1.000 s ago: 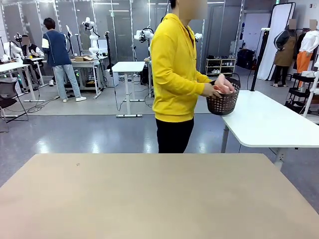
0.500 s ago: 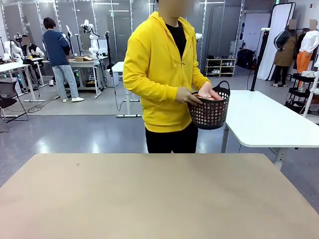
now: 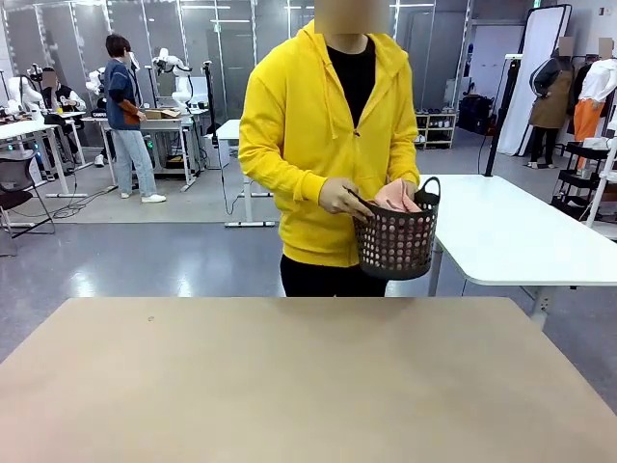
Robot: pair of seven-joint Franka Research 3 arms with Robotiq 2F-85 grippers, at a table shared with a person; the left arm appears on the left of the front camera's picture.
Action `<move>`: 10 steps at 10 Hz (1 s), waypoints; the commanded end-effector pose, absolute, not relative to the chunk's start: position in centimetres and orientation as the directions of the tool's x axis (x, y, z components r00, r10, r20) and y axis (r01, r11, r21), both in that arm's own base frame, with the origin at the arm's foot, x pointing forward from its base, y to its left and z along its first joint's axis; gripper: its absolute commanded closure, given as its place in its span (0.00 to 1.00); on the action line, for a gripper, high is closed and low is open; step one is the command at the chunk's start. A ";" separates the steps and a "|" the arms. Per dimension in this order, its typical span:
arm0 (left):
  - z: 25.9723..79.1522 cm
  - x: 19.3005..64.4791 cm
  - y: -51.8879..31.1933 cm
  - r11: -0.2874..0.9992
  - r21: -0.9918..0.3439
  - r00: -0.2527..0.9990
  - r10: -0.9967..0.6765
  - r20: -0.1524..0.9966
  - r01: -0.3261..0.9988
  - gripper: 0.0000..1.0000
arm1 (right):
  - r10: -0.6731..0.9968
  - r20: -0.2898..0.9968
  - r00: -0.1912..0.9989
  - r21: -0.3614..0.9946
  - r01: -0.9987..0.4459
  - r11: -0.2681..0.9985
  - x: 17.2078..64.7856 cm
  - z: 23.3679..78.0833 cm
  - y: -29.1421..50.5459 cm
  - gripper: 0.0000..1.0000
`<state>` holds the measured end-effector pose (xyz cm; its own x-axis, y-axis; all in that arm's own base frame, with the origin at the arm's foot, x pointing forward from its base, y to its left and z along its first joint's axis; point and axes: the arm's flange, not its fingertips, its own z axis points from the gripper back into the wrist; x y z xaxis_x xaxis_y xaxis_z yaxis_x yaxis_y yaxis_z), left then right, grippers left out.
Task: Fold the towel.
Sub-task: Grab the top end of the 100 cm Hotel Towel extended by the human.
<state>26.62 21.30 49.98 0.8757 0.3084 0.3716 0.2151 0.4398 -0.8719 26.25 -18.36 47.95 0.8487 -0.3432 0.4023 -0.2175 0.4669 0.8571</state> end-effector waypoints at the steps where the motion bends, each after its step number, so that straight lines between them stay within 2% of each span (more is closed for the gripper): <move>1: 50.0 26.5 21.3 0.432 -0.873 0.875 0.302 0.378 0.228 0.00 | -0.344 0.411 0.844 0.855 -0.227 0.465 26.3 48.1 -18.4 0.00; 10: 50.0 26.5 21.3 0.432 -0.873 0.875 0.302 0.378 0.228 0.00 | -0.344 0.411 0.844 0.855 -0.227 0.465 26.3 48.1 -18.4 0.00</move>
<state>26.62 21.31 49.98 0.8756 0.3086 0.3716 0.2150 0.4399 -0.8719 26.23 -18.36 47.96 0.8488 -0.3433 0.4021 -0.2167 0.4678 0.8569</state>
